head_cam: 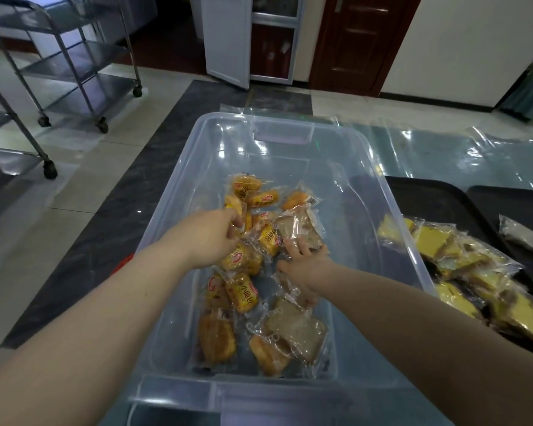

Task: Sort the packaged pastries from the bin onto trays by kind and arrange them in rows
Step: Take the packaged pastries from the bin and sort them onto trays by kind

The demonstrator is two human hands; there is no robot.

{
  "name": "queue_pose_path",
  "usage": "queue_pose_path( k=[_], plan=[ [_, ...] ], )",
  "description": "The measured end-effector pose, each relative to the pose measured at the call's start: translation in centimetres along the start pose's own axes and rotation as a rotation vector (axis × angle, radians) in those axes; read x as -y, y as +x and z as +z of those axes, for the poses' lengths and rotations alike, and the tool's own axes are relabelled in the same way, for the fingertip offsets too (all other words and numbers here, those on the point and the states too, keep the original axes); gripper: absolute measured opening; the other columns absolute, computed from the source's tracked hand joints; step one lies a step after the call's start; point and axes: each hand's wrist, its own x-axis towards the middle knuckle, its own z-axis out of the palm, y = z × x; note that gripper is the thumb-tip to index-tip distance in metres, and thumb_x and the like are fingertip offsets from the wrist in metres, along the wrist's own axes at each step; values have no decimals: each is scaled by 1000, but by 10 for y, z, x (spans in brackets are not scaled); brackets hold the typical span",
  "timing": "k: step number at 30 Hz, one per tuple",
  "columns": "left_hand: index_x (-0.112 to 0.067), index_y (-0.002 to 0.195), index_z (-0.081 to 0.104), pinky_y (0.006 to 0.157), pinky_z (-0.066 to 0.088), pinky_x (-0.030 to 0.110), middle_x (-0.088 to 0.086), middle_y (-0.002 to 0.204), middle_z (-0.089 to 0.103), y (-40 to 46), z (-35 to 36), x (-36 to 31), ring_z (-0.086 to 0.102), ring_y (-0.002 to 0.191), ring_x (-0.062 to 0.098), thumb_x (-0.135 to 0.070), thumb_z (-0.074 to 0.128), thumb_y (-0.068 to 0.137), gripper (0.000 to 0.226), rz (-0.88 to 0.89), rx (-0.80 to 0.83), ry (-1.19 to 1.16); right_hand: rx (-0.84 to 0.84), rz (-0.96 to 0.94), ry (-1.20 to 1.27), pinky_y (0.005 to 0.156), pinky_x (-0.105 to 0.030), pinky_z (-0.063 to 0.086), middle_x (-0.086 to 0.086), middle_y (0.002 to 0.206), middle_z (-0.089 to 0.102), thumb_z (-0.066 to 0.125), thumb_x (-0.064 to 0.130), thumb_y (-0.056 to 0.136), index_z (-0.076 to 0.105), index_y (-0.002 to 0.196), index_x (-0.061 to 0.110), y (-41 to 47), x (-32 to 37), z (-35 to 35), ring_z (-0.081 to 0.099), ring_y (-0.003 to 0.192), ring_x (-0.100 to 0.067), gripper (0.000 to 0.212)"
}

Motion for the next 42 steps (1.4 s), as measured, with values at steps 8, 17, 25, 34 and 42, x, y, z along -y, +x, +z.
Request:
queue_pose_path(
  k=[8, 17, 25, 34, 42],
  plan=[
    [-26, 120, 53, 70, 45, 25, -6, 103, 61, 1, 2, -1, 57, 90, 12, -28, 56, 90, 31, 4, 16, 32, -245, 4, 21, 99, -59, 41, -16, 141, 41, 60, -4, 80, 53, 125, 13, -12, -10, -31, 40, 128, -42, 48],
    [-23, 119, 56, 79, 48, 31, -2, 109, 63, 2, 9, -24, 58, 96, 16, -23, 60, 85, 34, 42, 23, 80, -538, -20, 86, 102, -53, 41, -11, 140, 43, 63, -1, 79, 33, 144, 21, -47, -61, -97, 34, 134, -35, 75],
    [-24, 135, 41, 85, 48, 32, 3, 130, 53, 14, 77, -58, 55, 108, 22, -38, 61, 85, 56, 148, 367, 379, -489, 3, 20, 102, -63, 34, -14, 147, 34, 55, -7, 82, 33, 142, 13, -45, -60, -84, 25, 138, -36, 67],
    [-20, 150, -2, 115, 15, 46, 9, 158, 7, 20, 121, -48, 10, 143, 30, -55, 65, 78, 104, 187, 714, 493, -444, 51, 3, 103, -64, 31, -18, 147, 33, 50, -10, 83, 32, 142, 7, -37, -63, -84, 23, 138, -39, 64],
    [-12, 137, 34, 83, 43, 31, 7, 135, 41, 41, 102, -57, 48, 116, 26, -38, 73, 77, 76, 191, 529, 622, -441, 36, 83, 103, -64, 31, -16, 147, 35, 56, -8, 80, 34, 142, 9, -39, -65, -86, 25, 138, -38, 68]
  ],
)
